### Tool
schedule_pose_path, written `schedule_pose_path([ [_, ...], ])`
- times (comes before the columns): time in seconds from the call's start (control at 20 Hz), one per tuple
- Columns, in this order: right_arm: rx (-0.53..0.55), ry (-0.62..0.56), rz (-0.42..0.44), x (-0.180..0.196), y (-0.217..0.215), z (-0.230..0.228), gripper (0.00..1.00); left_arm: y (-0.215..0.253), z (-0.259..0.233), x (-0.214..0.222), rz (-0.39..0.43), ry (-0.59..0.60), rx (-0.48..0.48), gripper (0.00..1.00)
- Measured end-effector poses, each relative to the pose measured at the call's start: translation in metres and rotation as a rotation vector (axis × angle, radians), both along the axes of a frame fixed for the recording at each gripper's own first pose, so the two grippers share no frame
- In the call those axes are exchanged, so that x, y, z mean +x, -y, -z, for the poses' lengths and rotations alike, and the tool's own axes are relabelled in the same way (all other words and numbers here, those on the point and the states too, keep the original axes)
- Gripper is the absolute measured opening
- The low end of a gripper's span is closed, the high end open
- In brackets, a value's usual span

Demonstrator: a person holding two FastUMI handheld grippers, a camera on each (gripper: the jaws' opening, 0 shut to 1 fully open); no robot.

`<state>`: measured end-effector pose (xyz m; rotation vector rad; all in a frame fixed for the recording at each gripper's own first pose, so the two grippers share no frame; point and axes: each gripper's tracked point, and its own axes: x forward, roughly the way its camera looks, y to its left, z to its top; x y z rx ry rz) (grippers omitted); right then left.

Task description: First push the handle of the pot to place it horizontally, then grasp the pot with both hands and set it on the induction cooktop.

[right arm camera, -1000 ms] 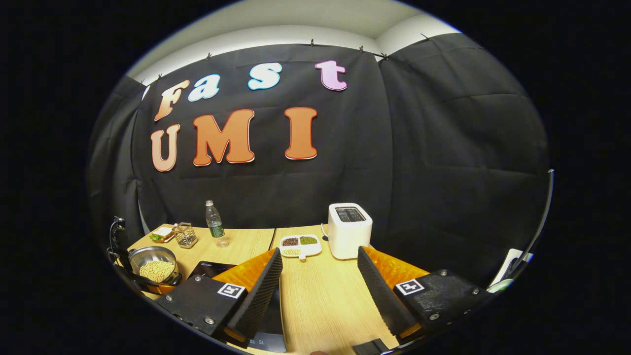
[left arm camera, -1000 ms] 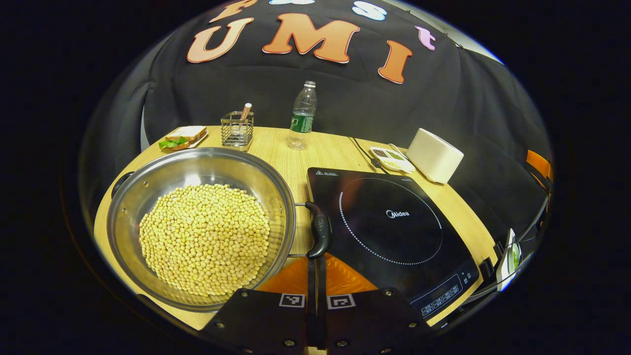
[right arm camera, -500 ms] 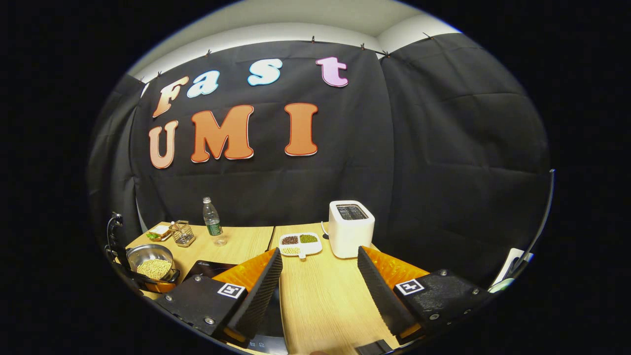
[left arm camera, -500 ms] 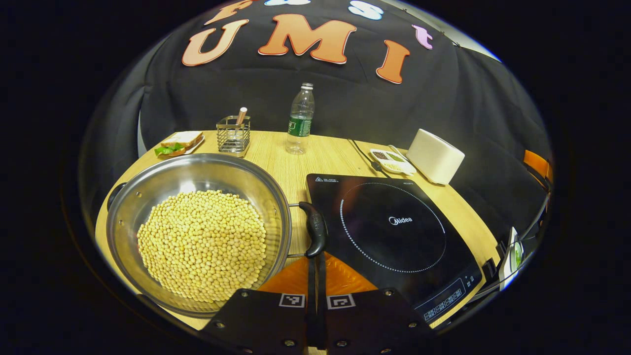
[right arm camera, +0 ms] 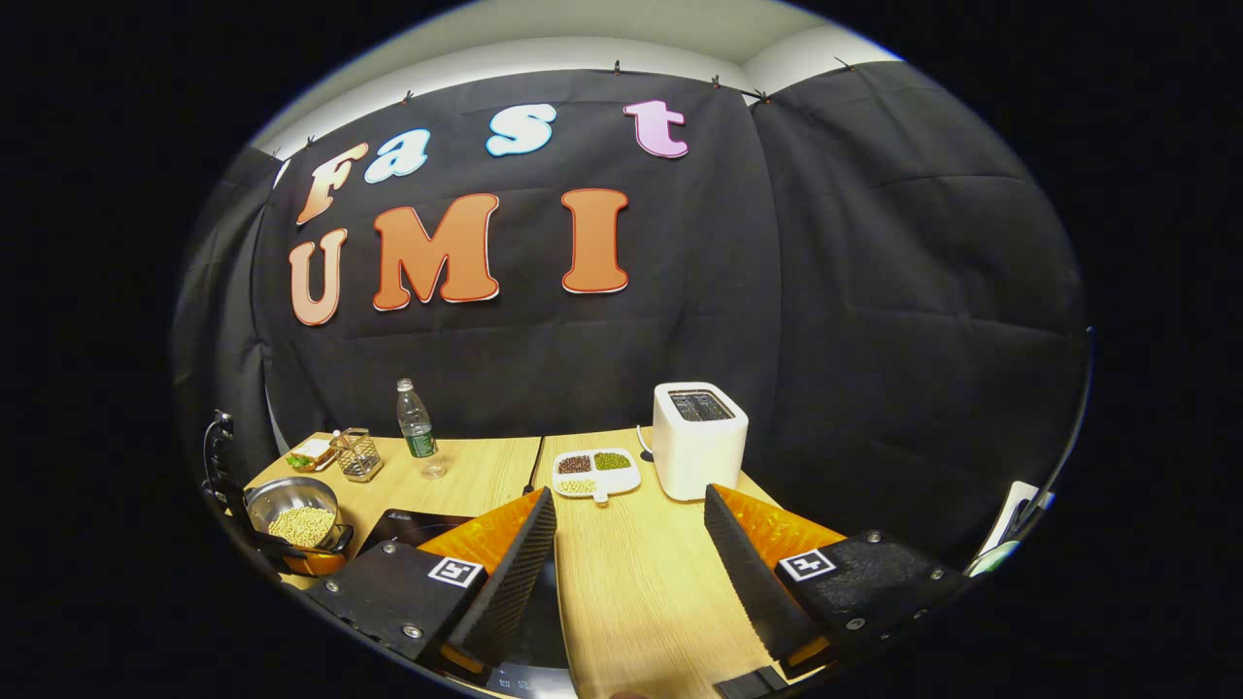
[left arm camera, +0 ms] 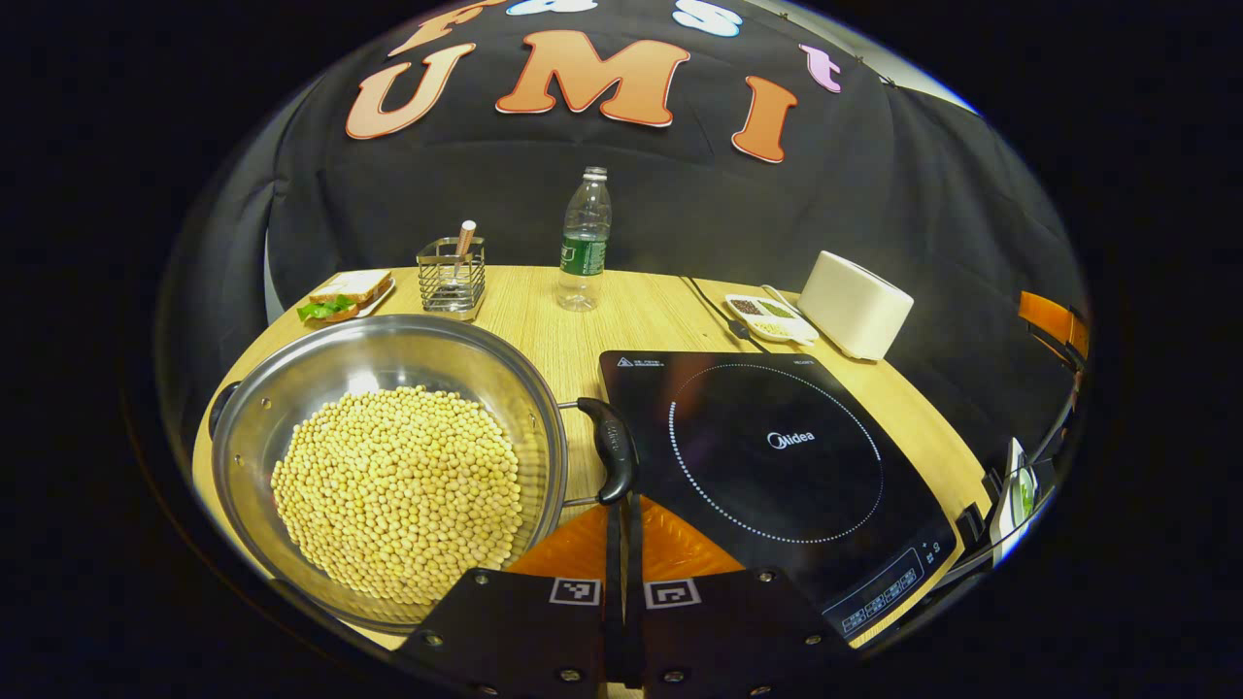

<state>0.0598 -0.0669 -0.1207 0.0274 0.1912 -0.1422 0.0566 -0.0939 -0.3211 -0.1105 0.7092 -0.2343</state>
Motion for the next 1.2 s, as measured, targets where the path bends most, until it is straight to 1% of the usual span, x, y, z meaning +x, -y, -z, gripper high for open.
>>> schedule_pose_path([
  [0.1,0.007,0.013,-0.001,-0.001,-0.007,-0.006,0.95,0.002,-0.017,-0.004,0.016,0.028,-0.025,0.02],
  [0.2,0.017,0.03,-0.007,-0.006,-0.016,-0.012,0.95,-0.006,-0.042,-0.004,0.025,0.083,-0.031,0.02],
  [0.35,0.027,0.042,-0.024,-0.008,-0.037,-0.017,0.95,-0.038,-0.076,-0.003,-0.003,0.169,-0.01,0.02],
  [0.5,0.033,0.035,-0.054,-0.008,-0.063,-0.015,0.95,-0.095,-0.097,-0.002,-0.092,0.239,0.046,0.02],
  [0.75,0.038,0.021,-0.11,-0.004,-0.116,-0.008,0.95,-0.189,-0.114,-0.014,-0.25,0.28,0.073,0.02],
  [0.95,0.042,-0.002,-0.167,0.0,-0.165,0.001,0.95,-0.246,-0.117,-0.02,-0.343,0.317,0.106,0.04],
  [1.1,0.042,-0.014,-0.201,0.003,-0.2,0.009,0.95,-0.274,-0.114,-0.03,-0.374,0.316,0.099,0.03],
  [1.15,0.039,-0.022,-0.211,0.006,-0.212,0.013,0.95,-0.278,-0.11,-0.03,-0.377,0.318,0.103,0.07],
  [1.2,0.035,-0.033,-0.222,0.009,-0.224,0.019,0.95,-0.285,-0.111,-0.031,-0.382,0.328,0.104,0.25],
])
